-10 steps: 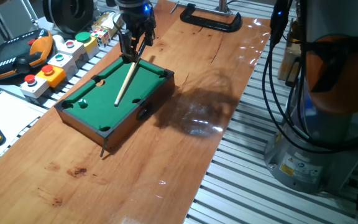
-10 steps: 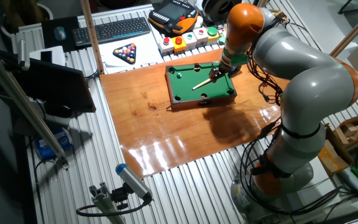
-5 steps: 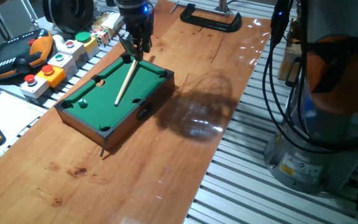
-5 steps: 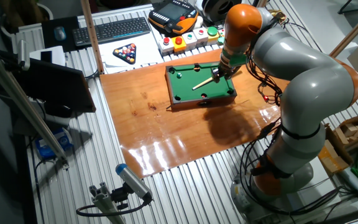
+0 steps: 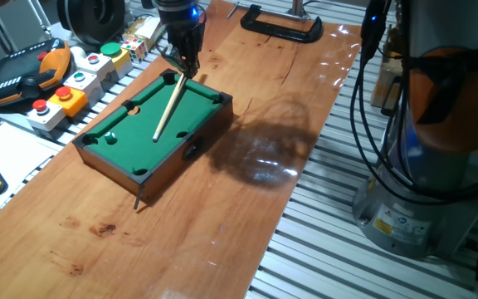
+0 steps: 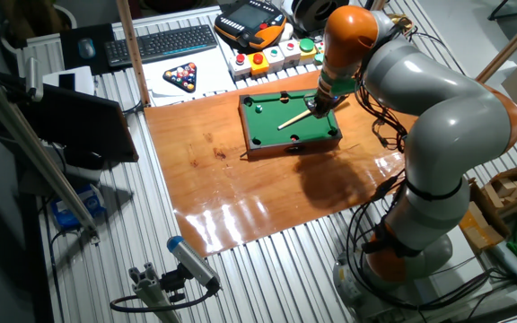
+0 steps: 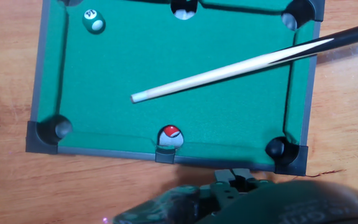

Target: Hit the pool ball

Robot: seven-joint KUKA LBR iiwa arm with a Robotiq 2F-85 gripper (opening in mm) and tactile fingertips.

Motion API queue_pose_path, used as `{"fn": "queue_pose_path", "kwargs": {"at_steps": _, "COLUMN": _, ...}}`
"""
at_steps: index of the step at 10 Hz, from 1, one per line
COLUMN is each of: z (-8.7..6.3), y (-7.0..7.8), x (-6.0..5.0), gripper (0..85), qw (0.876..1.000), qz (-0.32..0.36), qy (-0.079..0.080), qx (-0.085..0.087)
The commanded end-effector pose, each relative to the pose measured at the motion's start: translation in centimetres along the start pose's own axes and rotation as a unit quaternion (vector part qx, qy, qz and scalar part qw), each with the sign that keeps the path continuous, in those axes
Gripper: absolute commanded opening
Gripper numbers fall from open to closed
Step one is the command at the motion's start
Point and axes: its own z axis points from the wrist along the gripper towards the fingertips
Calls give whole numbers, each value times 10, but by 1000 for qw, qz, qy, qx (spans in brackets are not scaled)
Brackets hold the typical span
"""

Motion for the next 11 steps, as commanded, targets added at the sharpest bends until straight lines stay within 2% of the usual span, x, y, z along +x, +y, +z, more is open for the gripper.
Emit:
{"fn": "queue_pose_path", "kwargs": {"at_steps": 1, "z": 0, "y": 0, "x": 0, "gripper": 7, "qw": 1000, "qz": 2, "qy": 0, "qx": 1}}
{"fn": "queue_pose_path", "kwargs": {"at_steps": 3, "z": 2, "y": 0, "x": -2, "gripper": 7, "qw": 1000, "qz": 13, "qy": 8, "qx": -1}}
{"fn": "queue_pose_path", "kwargs": {"at_steps": 4, "z": 4, "y": -2, "x": -3, "gripper": 7, "qw": 1000, "qz": 22, "qy": 14, "qx": -15}}
{"fn": "queue_pose_path", "kwargs": {"at_steps": 6, "z": 7, "y": -4, "x": -6, "gripper": 10, "qw": 999, "qz": 26, "qy": 12, "qx": -18}}
{"fn": "queue_pose_path", "kwargs": {"at_steps": 8, "z": 11, "y": -4, "x": -10, "gripper": 100, "qw": 999, "qz": 39, "qy": 8, "qx": -21}}
{"fn": "queue_pose_path", "kwargs": {"at_steps": 9, "z": 14, "y": -4, "x": -13, "gripper": 113, "qw": 999, "qz": 46, "qy": 10, "qx": -25}}
{"fn": "queue_pose_path", "kwargs": {"at_steps": 10, "z": 17, "y": -4, "x": -16, "gripper": 7, "qw": 999, "qz": 41, "qy": 21, "qx": -22}}
{"fn": "queue_pose_path", "kwargs": {"at_steps": 11, "z": 19, "y": -6, "x": -16, "gripper": 7, "qw": 997, "qz": 64, "qy": 25, "qx": -28}}
